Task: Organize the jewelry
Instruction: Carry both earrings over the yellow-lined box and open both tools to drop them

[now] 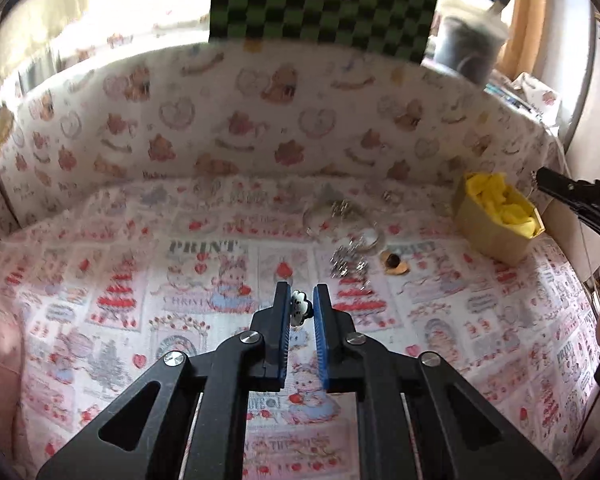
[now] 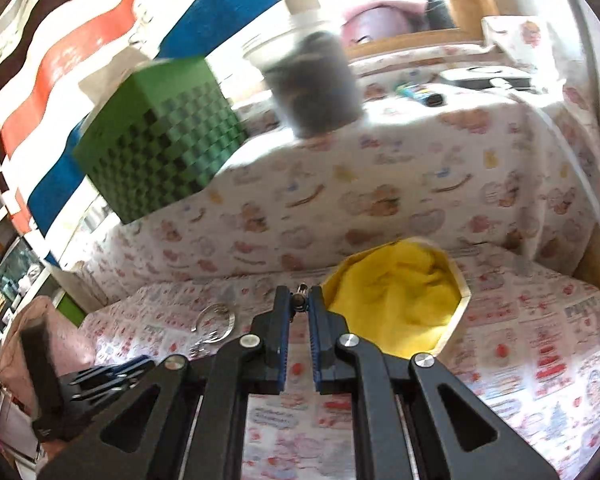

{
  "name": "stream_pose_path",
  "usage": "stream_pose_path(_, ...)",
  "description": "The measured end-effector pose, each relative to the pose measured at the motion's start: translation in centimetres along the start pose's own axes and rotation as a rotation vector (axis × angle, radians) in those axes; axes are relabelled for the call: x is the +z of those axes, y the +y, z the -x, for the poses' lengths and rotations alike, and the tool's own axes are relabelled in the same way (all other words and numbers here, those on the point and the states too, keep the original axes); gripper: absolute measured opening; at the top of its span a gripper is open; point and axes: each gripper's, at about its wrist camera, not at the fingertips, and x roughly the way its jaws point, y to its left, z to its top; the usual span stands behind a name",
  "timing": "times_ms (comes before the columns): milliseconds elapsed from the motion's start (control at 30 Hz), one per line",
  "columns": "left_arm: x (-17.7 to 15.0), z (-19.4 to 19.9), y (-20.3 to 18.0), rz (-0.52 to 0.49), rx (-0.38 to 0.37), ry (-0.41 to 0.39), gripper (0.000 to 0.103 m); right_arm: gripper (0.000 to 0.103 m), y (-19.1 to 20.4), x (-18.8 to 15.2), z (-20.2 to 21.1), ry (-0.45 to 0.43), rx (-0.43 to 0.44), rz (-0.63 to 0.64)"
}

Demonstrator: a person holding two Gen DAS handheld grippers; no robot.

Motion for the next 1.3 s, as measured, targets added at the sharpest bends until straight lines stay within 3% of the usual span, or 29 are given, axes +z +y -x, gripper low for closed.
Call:
stream_pose_path(167, 2.8, 1.3, -2.1, 0.027, -0.117, 0.014, 0.01, 0.008, -4.1, 1.1, 0.3, 0.023, 0.049, -0.114)
stream_pose_path(300, 6.0, 1.9, -7.4, -0.06, -0.155, -0.017, 0.01, 0.008, -6.5, 1.4, 0.3, 0.027, 0.067, -0.188)
stream_pose_path(433, 8.6, -0.3, -12.0, -0.051, -0.251, 0.002, 0.011, 0.009, -7.5, 1.5, 0.0, 0.022, 0.07, -0.202)
stream_pose_path(500, 9.2, -2.6, -13.9, -0.039, -0.233, 0.052, 0.011, 0.009, -8.3, 1.4, -0.6, 0.037, 0.066, -0.225)
stream_pose_path(600, 9.3, -5.9, -16.1, -0.023, -0.284, 0.148, 0.011, 0.009, -9.2, 1.3, -1.2, 0.067, 0.078, -0.249)
stream_pose_path(800, 8.8, -8.7, -18.9, -0.069, -0.24, 0.188, 0.011, 0.01, -9.8, 1.5, -1.5, 0.05, 0.1, -0.273)
stream_pose_path(867, 8.7, -9.1, -18.9, -0.05, -0.251, 0.189, 0.019, 0.02, -10.0, 1.5, -1.6, 0.052, 0.119, -0.287)
stream_pose_path(933, 8.8, -9.0, -18.7, -0.034, -0.258, 0.172, 0.039, 0.02, -10.1, 1.5, -1.5, 0.053, 0.107, -0.298)
stream_pose_path(1100, 8.9, -7.4, -17.4, -0.048, -0.207, 0.114, 0.04, 0.021, -10.4, 1.6, -0.5, 0.029, 0.079, -0.302)
stream_pose_path(1300, 8.6, -3.6, -13.7, -0.102, -0.103, 0.006, 0.04, 0.022, -8.3, 1.9, 0.3, 0.001, 0.034, -0.217)
